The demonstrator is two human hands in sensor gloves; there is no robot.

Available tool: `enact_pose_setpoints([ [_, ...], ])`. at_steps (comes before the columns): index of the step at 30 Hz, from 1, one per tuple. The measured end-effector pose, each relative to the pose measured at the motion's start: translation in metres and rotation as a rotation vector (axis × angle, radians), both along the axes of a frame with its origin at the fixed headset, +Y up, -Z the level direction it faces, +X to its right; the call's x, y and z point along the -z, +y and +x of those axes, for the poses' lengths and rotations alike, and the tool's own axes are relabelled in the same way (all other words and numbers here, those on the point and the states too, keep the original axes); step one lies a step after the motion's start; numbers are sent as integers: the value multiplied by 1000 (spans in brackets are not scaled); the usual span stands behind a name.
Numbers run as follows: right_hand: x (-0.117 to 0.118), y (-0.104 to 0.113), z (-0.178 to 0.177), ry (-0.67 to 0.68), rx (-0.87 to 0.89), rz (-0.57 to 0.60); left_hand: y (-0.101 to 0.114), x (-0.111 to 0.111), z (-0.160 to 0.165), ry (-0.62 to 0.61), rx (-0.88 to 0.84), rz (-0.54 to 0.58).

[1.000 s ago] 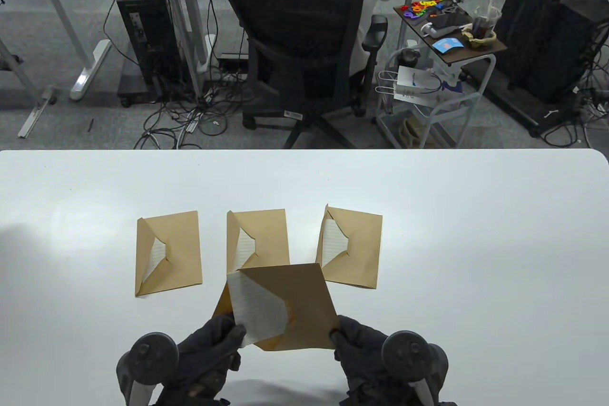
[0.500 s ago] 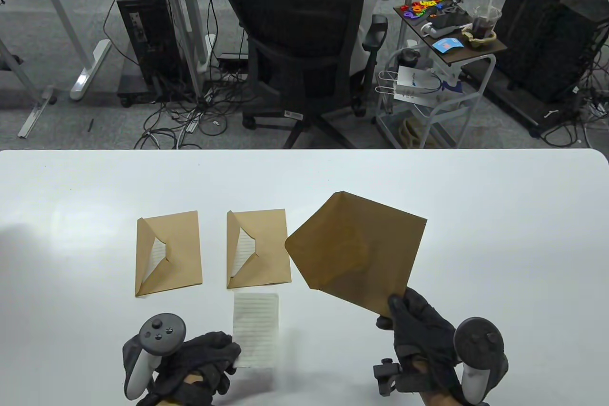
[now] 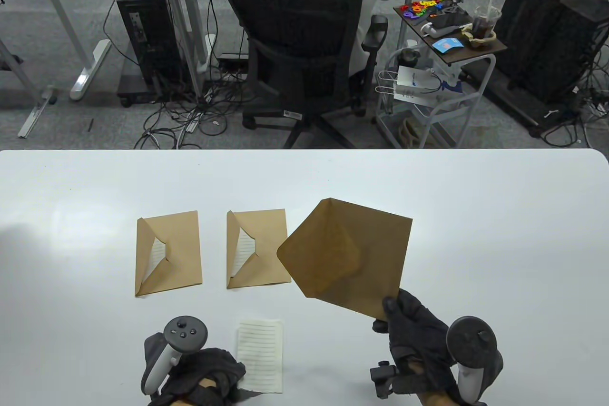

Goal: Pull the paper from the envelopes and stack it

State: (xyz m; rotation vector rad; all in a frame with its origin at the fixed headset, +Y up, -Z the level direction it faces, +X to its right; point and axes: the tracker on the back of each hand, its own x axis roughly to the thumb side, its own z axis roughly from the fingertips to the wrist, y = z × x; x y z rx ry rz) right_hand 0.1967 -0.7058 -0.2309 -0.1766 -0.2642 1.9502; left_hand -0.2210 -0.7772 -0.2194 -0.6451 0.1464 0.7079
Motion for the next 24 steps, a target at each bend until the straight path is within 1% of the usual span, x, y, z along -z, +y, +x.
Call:
enact_pose_setpoints([
  [5, 0, 0, -1, 1, -6, -3, 2, 0, -1, -7, 32, 10],
  [11, 0, 0, -2, 0, -8, -6, 6, 1, -7, 22, 113, 40],
  [15, 0, -1, -2, 1, -11, -4, 7, 2, -11, 16, 104, 11],
  [20, 0, 0, -1, 0, -1, -3, 18, 2, -20, 12, 149, 31],
  [21, 0, 0, 0, 0, 2, -2, 24, 2, -25, 26, 165, 45],
  [23, -1, 1, 0, 0, 6, -2, 36, 1, -35, 74, 223, 138],
  [24, -1, 1, 0, 1, 8, -2, 42, 0, -41, 110, 256, 203],
])
